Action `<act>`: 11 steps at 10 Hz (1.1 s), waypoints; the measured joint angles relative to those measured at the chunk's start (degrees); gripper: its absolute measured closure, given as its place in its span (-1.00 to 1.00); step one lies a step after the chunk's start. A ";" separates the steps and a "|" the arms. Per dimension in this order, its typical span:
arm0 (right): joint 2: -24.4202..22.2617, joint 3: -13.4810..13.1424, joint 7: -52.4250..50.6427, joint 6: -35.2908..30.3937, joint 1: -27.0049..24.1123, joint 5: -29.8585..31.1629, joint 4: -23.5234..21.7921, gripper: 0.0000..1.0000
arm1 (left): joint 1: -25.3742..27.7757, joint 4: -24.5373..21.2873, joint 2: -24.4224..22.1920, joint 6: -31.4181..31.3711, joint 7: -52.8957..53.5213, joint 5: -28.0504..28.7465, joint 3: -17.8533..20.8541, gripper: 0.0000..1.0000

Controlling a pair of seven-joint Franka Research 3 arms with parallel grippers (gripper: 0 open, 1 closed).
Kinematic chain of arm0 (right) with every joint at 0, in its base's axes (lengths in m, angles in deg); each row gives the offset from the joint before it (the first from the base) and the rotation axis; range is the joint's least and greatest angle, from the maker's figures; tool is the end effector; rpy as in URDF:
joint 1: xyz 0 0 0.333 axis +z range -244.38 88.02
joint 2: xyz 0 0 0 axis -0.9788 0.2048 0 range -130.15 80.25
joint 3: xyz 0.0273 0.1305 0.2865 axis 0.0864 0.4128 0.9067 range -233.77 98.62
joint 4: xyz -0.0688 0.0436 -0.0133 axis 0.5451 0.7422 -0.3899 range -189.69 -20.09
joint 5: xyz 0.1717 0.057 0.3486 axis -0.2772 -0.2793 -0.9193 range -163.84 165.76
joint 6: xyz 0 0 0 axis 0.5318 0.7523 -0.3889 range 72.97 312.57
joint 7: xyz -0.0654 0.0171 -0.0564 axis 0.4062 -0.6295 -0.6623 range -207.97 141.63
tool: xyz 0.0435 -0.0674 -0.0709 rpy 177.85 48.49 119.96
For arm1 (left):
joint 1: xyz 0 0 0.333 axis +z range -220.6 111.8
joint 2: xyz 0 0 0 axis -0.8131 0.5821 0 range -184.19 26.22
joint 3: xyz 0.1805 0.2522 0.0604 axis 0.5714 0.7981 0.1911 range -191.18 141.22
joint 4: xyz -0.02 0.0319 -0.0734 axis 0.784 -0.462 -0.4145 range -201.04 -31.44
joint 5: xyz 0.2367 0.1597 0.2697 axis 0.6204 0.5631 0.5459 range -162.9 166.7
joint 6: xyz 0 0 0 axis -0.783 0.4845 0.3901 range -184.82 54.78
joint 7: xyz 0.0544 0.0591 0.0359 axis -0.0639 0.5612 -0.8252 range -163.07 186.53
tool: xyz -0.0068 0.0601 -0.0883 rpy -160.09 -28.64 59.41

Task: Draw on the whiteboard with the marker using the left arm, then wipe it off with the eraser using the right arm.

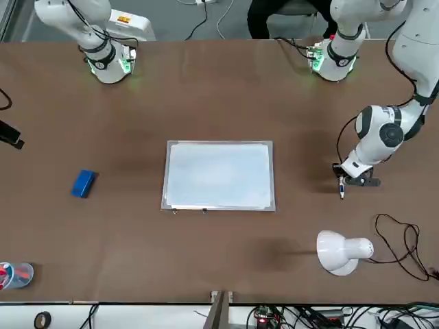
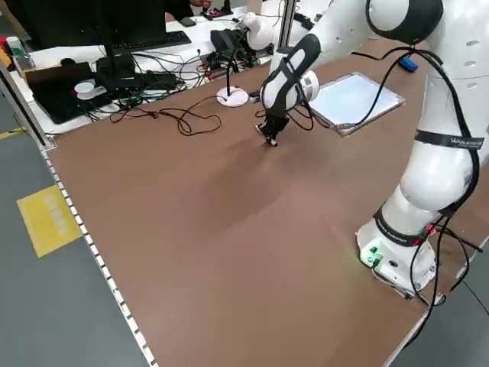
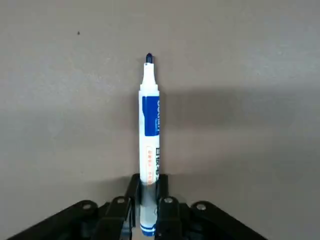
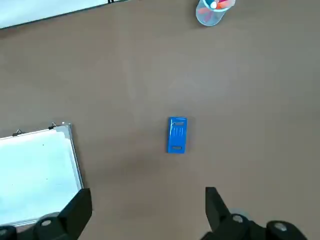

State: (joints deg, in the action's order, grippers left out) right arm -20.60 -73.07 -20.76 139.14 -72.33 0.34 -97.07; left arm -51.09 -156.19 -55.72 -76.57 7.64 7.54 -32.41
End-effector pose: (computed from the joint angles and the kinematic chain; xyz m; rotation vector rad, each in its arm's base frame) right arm 0.5812 0.0070 0.6359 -3.1129 0.3279 -0.0907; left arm 0.5292 -0.0443 0.1764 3.1259 -0.1230 0.0570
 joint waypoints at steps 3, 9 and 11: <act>0.02 0.02 0.00 0.00 0.01 0.00 -0.05 -1.00 | -0.12 1.26 0.17 1.28 -0.66 -0.01 -0.23 0.66; 0.41 0.14 0.00 0.06 0.52 -0.06 -0.11 -1.00 | -0.47 14.43 -0.26 21.27 -18.66 -9.29 -11.25 0.66; 0.44 0.14 0.00 0.27 0.72 -0.06 -0.11 -1.00 | -1.18 19.19 -0.29 27.11 -24.65 -17.06 -15.17 0.66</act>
State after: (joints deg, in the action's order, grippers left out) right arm -20.17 -72.93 -20.76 139.42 -71.62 0.27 -97.17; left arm -52.26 -137.00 -56.01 -49.46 -17.01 -9.52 -47.58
